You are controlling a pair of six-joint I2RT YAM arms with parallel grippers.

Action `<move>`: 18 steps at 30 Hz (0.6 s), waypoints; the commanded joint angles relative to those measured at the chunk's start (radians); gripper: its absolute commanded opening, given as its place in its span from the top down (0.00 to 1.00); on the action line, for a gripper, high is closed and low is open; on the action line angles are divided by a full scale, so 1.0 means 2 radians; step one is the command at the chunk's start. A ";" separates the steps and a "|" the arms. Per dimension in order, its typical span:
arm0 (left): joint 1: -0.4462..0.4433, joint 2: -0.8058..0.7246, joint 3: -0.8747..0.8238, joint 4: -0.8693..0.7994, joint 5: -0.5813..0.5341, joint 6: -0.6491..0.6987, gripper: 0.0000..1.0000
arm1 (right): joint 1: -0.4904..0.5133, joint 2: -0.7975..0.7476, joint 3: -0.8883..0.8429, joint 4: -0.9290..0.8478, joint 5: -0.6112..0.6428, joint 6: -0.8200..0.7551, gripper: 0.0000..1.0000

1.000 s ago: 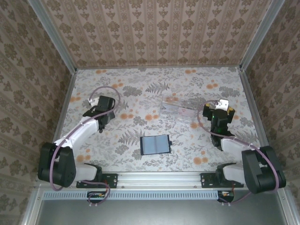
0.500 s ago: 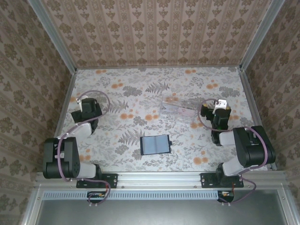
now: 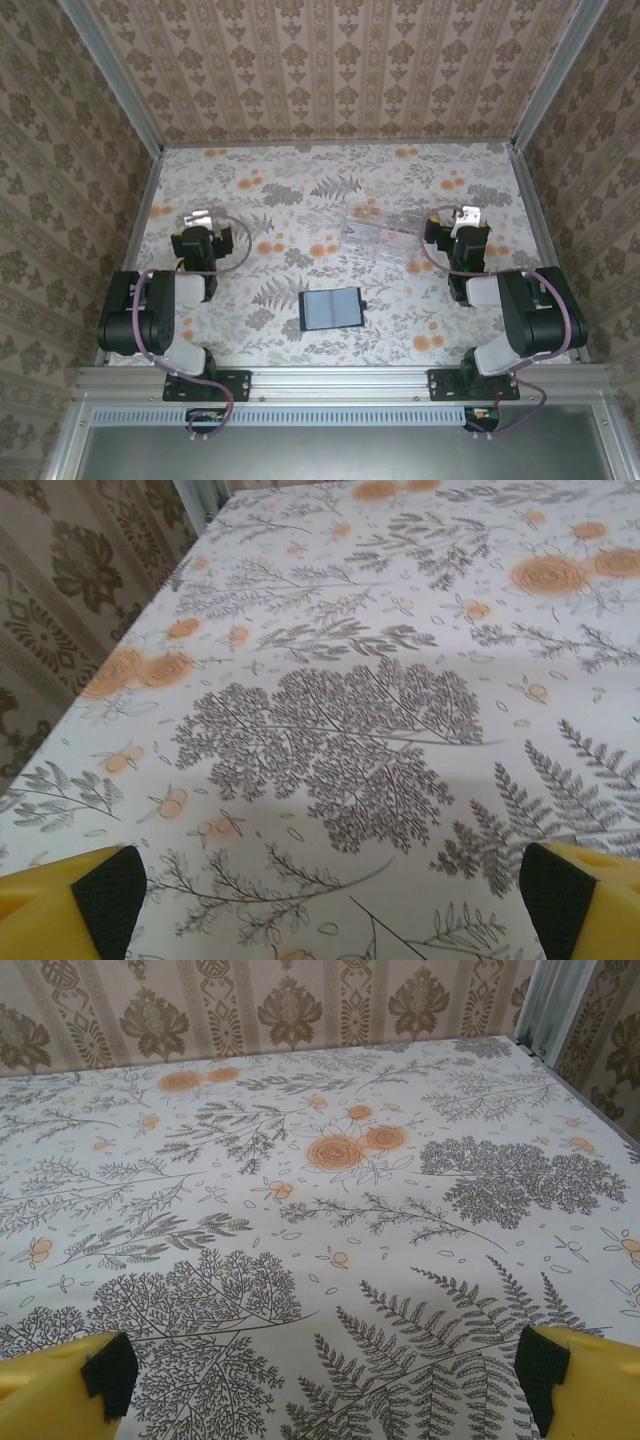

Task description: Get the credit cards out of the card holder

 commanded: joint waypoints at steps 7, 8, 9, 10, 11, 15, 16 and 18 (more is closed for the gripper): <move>0.002 0.000 -0.002 0.051 0.019 0.012 0.00 | 0.003 0.005 0.011 -0.011 0.014 -0.003 0.00; 0.002 0.001 -0.003 0.051 0.019 0.012 0.00 | 0.003 0.005 0.011 -0.010 0.014 -0.003 0.00; 0.002 0.001 -0.002 0.051 0.019 0.012 0.00 | 0.003 0.005 0.011 -0.010 0.014 -0.003 0.00; 0.002 0.001 -0.002 0.051 0.019 0.012 0.00 | 0.003 0.005 0.011 -0.010 0.014 -0.003 0.00; 0.002 0.001 -0.003 0.051 0.019 0.012 0.00 | 0.003 0.005 0.011 -0.010 0.014 -0.003 0.00; 0.005 0.001 -0.001 0.048 0.023 0.011 0.00 | 0.003 0.005 0.011 -0.010 0.014 -0.003 0.00; 0.005 0.000 -0.001 0.049 0.023 0.010 0.00 | 0.003 0.005 0.011 -0.011 0.014 -0.003 0.00; 0.004 0.000 -0.002 0.051 0.023 0.011 0.00 | 0.003 0.005 0.011 -0.010 0.014 -0.003 0.00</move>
